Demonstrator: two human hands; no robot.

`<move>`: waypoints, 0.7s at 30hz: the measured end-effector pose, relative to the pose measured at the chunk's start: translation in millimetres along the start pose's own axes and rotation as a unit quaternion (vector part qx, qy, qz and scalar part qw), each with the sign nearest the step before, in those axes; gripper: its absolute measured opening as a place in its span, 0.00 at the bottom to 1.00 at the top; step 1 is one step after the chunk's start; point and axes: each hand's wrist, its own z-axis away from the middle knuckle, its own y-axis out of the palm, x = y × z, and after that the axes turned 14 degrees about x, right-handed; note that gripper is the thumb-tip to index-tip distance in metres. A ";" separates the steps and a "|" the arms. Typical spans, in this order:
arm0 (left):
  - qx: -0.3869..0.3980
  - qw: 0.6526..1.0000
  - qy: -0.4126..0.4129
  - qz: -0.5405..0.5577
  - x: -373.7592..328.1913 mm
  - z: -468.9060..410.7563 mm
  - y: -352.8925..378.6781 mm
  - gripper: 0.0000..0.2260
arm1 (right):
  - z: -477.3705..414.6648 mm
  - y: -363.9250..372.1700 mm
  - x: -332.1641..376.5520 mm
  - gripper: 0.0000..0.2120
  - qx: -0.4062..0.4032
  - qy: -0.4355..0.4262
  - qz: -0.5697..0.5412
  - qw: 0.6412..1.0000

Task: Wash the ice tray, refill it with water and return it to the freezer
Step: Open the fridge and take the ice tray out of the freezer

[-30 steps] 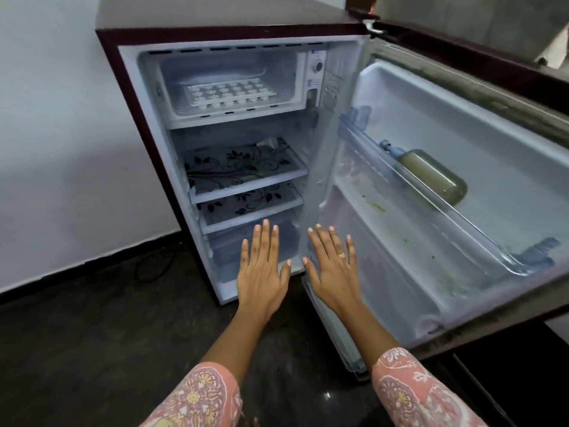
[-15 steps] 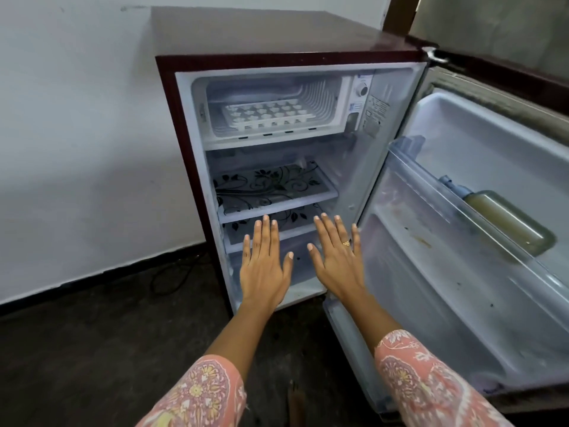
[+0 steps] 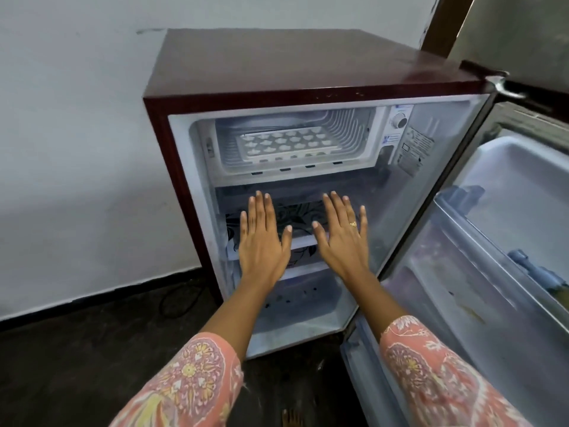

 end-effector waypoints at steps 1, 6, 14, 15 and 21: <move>-0.004 1.000 -0.005 0.003 -1.4 -12.2 -2.4 0.30 | -13.8 -1.7 -1.7 0.30 -0.009 -0.001 -0.009 1.000; -0.030 0.999 -0.030 -0.008 -1.7 -70.9 -14.1 0.30 | -80.2 -8.4 -12.0 0.28 -0.030 -0.005 -0.060 0.998; -0.032 0.993 -0.076 0.083 11.5 -143.5 -33.5 0.30 | -158.8 -11.7 -33.7 0.22 -0.010 0.017 -0.148 0.989; -0.033 0.992 -0.086 0.091 13.2 -150.2 -34.3 0.31 | -165.6 -12.9 -36.1 0.22 -0.009 0.024 -0.159 0.987; -0.018 0.982 -0.151 0.110 22.3 -175.9 -32.6 0.32 | -196.1 -9.8 -48.7 0.23 0.045 0.086 -0.166 0.981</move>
